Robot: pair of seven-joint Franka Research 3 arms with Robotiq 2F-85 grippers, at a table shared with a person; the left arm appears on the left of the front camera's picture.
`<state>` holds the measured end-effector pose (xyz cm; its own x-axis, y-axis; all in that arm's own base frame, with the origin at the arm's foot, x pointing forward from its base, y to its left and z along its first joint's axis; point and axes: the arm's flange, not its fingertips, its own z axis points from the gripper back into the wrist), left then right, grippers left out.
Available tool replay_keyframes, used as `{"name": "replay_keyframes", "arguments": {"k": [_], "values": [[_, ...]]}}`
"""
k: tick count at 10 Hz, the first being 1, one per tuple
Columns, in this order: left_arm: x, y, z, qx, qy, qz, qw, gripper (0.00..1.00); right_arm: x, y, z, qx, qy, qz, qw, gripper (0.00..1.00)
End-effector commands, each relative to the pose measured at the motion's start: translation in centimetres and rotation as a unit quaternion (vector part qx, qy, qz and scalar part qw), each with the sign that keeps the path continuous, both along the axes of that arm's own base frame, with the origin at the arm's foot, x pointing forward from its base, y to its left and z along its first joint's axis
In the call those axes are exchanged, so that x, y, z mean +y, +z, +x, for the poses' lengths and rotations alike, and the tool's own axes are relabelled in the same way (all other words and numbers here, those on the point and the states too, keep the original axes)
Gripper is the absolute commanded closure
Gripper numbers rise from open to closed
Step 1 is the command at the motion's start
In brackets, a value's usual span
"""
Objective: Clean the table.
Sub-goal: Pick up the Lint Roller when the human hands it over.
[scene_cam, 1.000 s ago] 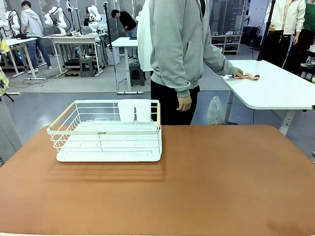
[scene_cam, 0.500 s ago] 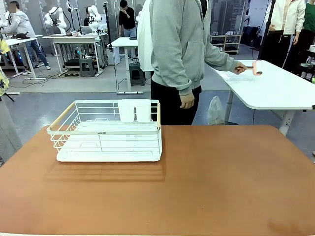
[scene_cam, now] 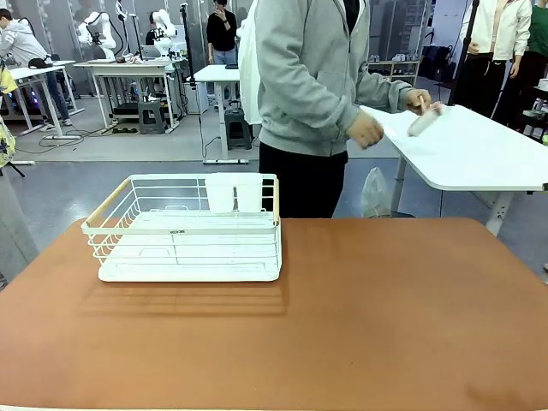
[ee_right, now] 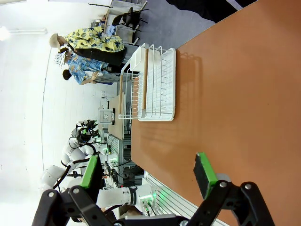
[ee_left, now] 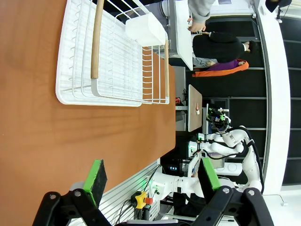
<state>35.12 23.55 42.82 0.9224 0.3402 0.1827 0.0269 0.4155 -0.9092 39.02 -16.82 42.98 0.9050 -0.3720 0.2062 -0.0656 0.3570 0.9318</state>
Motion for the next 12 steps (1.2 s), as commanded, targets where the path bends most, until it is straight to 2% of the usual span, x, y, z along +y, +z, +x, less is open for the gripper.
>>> {"name": "replay_keyframes", "arguments": {"k": [1,12], "values": [[0.05,-0.02,-0.27,-0.003,-0.001,0.000,1.000,0.00,0.02,0.12,-0.03,-0.003,0.001,0.002,1.000,0.00],[0.05,-0.02,-0.27,-0.003,-0.001,0.000,1.000,0.00,0.02,0.12,-0.03,-0.003,0.001,0.002,1.000,0.00]]}}
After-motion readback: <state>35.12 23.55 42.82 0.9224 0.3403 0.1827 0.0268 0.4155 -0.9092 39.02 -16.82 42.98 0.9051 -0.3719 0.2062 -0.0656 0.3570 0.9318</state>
